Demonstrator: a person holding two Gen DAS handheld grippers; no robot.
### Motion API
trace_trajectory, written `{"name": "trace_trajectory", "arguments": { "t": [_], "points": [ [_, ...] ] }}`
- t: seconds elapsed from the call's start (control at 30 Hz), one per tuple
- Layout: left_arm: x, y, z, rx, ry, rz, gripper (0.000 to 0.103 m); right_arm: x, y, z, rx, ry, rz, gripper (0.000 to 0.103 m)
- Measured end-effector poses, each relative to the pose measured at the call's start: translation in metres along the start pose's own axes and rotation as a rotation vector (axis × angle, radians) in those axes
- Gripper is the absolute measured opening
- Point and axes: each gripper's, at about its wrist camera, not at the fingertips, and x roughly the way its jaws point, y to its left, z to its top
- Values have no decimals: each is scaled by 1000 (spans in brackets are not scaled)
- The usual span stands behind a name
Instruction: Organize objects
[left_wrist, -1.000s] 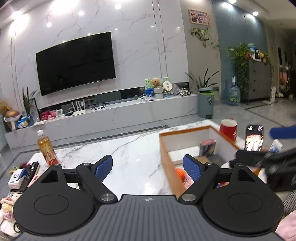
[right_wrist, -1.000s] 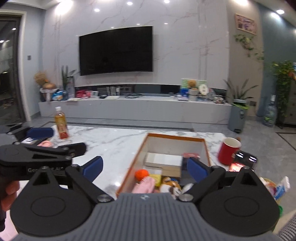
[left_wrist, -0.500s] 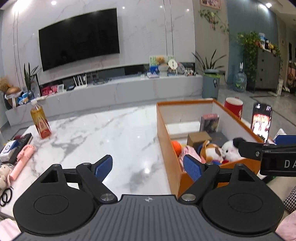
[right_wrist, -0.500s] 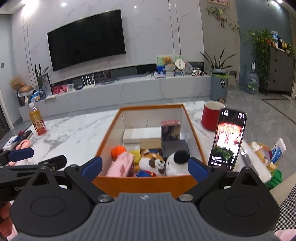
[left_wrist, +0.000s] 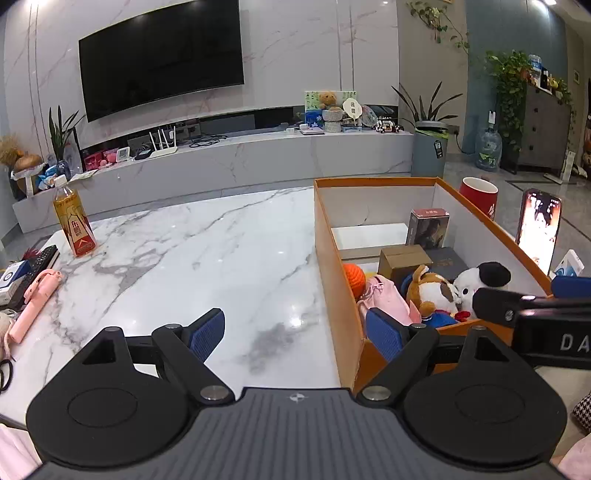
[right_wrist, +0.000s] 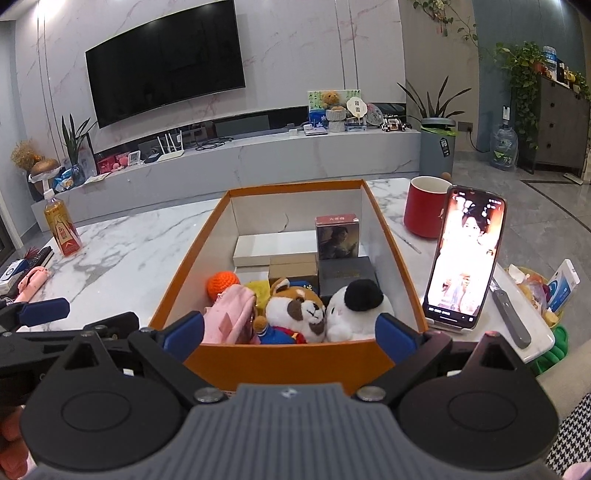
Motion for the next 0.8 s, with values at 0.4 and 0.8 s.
{"name": "trace_trajectory", "arguments": {
  "t": [0.4,0.8],
  "points": [
    [-11,1,0,13,15,31,99,-6,8,-5,-5,-1,15,99],
    [-16,-3,0,23,25,38,99,-11,5,-8,8,7,14,99]
  ]
}}
